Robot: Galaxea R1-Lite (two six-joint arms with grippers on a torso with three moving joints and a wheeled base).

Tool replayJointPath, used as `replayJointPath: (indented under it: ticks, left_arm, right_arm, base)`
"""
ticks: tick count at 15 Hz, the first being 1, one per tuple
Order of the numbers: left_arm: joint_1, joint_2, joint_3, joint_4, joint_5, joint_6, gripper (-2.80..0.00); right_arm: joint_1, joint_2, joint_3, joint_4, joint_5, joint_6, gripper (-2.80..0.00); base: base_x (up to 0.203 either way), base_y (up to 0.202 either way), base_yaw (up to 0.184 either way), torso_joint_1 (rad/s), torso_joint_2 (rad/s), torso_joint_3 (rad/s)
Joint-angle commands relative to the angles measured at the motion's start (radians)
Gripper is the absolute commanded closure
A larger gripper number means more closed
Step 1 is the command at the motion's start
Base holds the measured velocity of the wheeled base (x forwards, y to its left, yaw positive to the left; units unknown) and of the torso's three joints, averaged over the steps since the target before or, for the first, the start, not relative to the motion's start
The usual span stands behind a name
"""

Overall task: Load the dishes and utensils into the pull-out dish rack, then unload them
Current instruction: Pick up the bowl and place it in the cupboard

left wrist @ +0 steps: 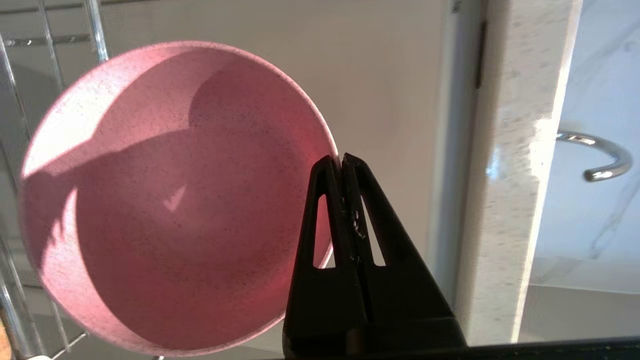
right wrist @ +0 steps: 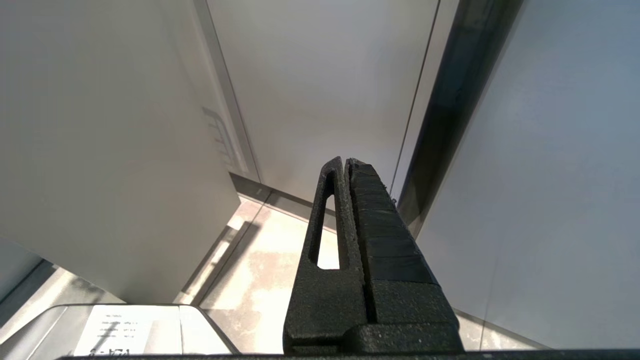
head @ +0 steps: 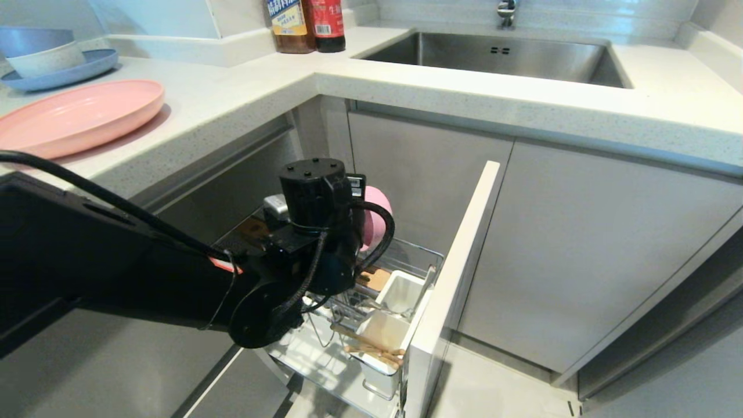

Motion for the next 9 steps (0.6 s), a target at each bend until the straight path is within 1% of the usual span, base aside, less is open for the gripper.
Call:
replayJointPath:
  ticks: [1,4,9]
  left_arm:
    - [0.012,0.032,-0.001,-0.028,0.004,-0.009,0.0]
    - [0.023,0.058,-0.005,-0.043,-0.006,-0.01,0.0]
    - [0.049,0.103,-0.043,-0.065,-0.029,-0.01,0.0]
  right_arm:
    - [0.001,0.0,0.002,0.0,0.0,0.0,0.0]
    - [0.001,0.0,0.002,0.0,0.0,0.0,0.0]
    - [0.001,0.0,0.002,0.0,0.0,0.0,0.0]
  base:
    - [0.0,0.0,0.0,0.0,0.0,0.0]
    - [0.0,0.0,0.0,0.0,0.0,0.0]
    - [0.0,0.0,0.0,0.0,0.0,0.0]
